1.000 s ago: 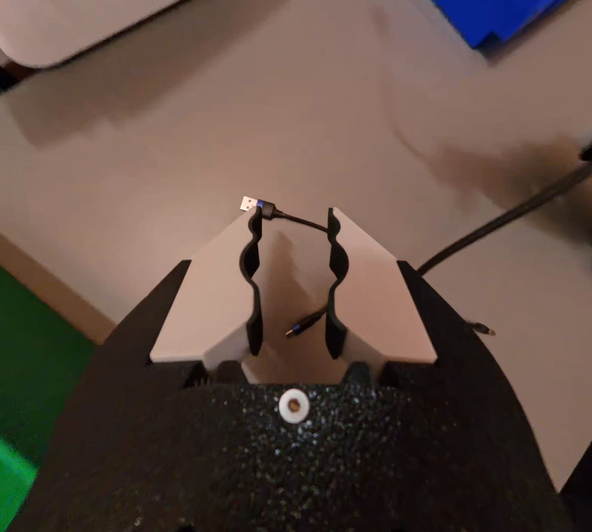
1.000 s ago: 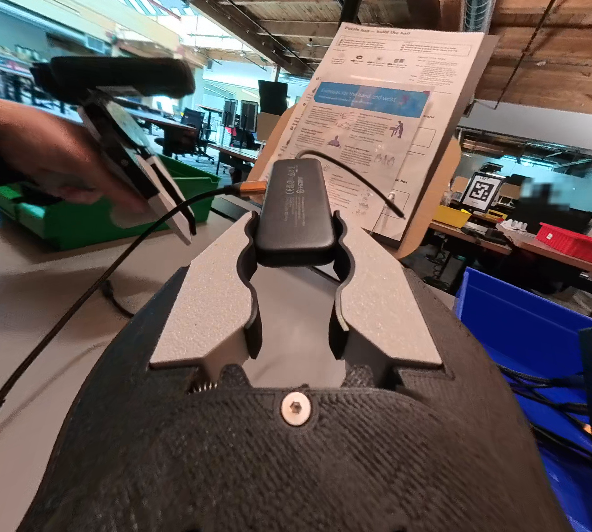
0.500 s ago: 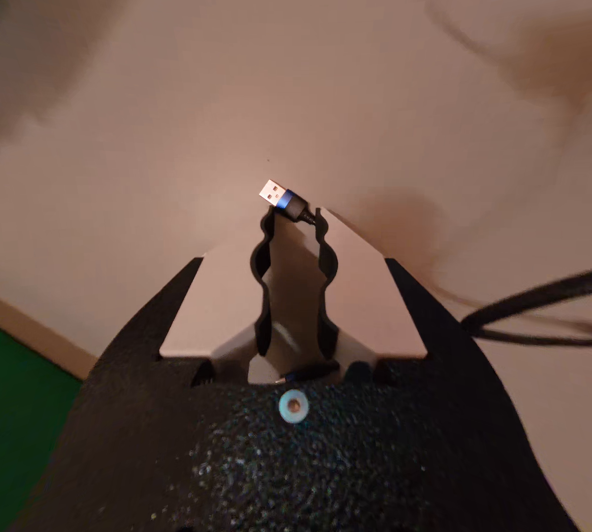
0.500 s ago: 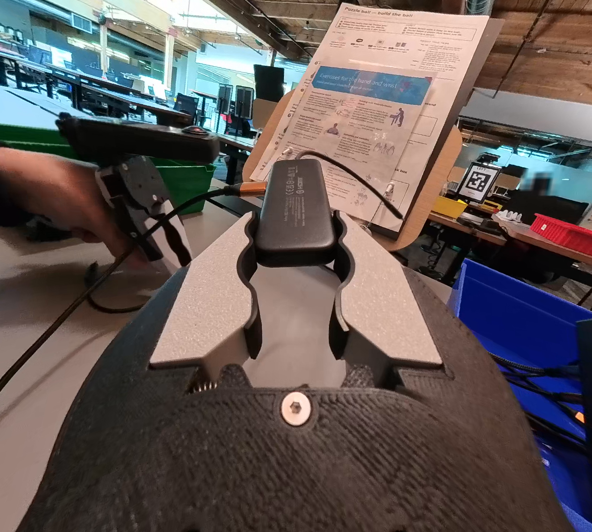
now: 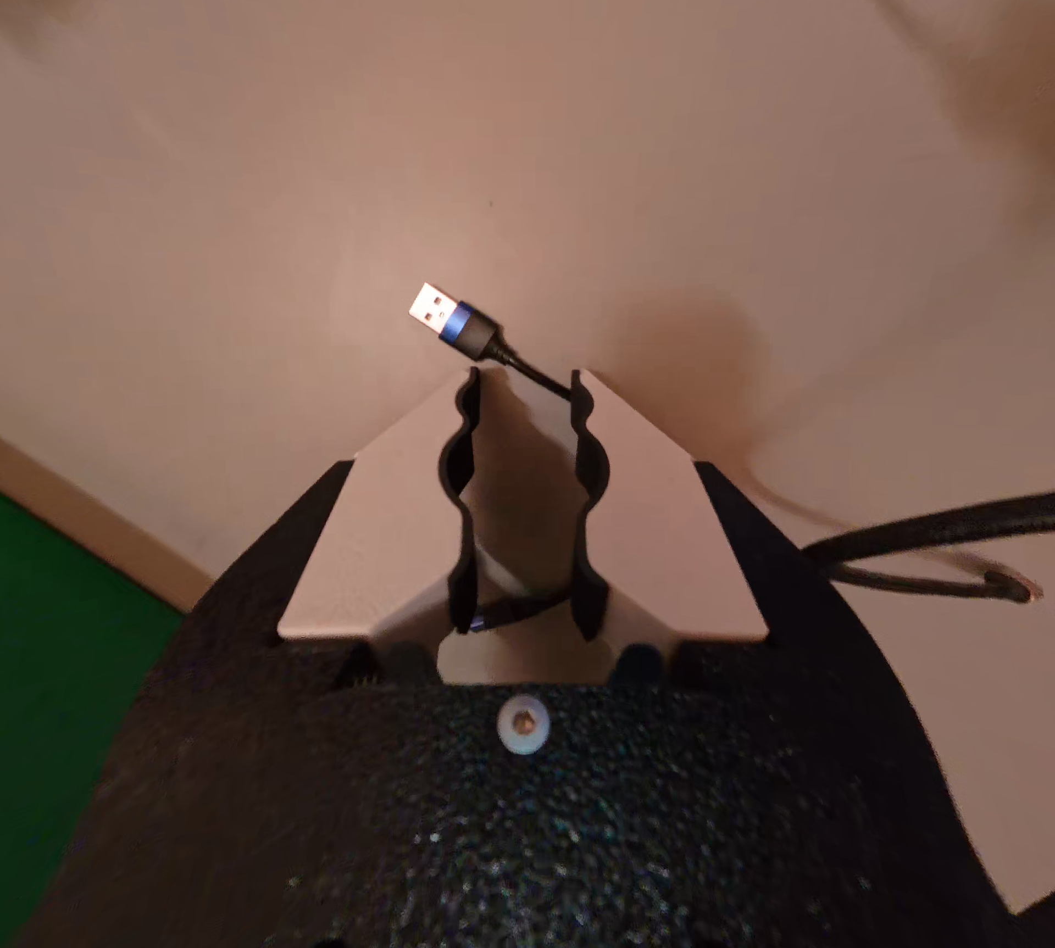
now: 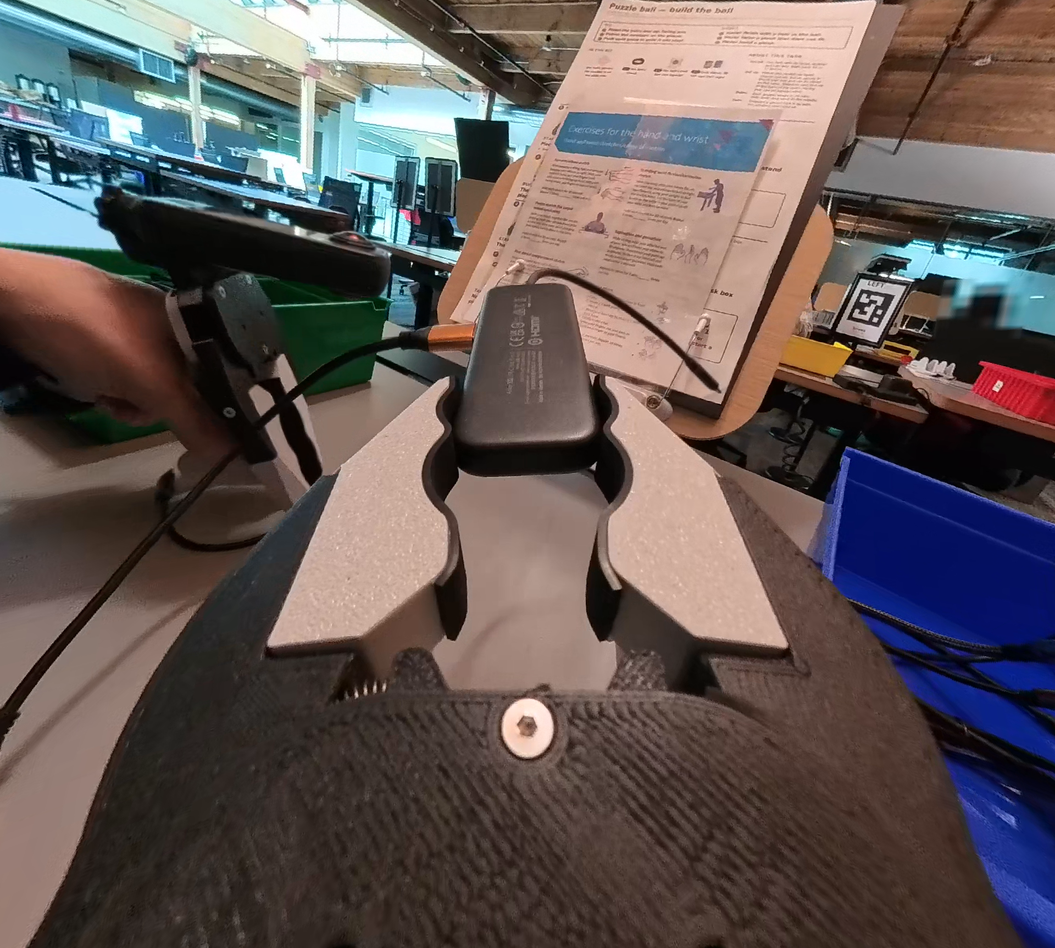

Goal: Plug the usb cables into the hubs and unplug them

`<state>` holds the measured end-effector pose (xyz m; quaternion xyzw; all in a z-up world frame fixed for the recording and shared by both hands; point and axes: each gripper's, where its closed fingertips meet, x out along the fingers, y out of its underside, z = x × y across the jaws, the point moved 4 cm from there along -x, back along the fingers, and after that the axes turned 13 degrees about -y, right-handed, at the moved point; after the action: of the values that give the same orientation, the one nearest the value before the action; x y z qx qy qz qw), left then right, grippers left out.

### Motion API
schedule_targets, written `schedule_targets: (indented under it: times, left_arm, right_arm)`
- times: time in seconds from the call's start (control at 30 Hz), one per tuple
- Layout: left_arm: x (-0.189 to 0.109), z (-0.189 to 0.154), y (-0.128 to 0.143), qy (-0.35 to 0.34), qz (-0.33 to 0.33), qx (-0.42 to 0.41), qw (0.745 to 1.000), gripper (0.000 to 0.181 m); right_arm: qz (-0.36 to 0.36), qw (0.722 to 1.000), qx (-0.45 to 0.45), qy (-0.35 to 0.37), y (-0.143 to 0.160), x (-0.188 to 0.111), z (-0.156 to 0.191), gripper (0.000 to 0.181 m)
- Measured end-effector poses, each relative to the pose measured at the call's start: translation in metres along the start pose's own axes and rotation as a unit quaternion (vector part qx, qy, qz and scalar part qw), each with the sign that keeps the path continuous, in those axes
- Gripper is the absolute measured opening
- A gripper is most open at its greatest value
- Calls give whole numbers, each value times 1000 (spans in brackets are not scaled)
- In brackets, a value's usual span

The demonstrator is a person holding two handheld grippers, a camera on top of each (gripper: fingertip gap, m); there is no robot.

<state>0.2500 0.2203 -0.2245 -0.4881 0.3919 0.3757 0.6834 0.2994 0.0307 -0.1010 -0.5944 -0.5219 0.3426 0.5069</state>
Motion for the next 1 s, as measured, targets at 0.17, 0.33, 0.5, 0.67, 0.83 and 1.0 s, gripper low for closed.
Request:
schedule_targets:
  times: [0.17,0.33,0.5,0.67,0.83,1.0]
  left_arm:
    - [5,-7,-11,-6,-46,30,998,5]
    - [8,-4,-16,6,-86,54,995,0]
    - [-16,9,-26,30,-136,28,990,0]
    - [-57,20,-35,115,-236,-2,965,0]
    - [-113,13,-37,323,-352,-9,879,1]
    - [-154,10,-32,453,-436,6,778,1]
  right_arm:
    - [-17,999,32,-14,0,0,0,46]
    - [-36,996,71,-28,0,-1,-2,46]
    - [-35,994,99,-30,4,0,-4,46]
    - [-33,991,128,-29,8,0,-6,46]
    - [-11,995,102,-4,10,0,-9,45]
    - [-6,995,96,-11,10,2,-5,46]
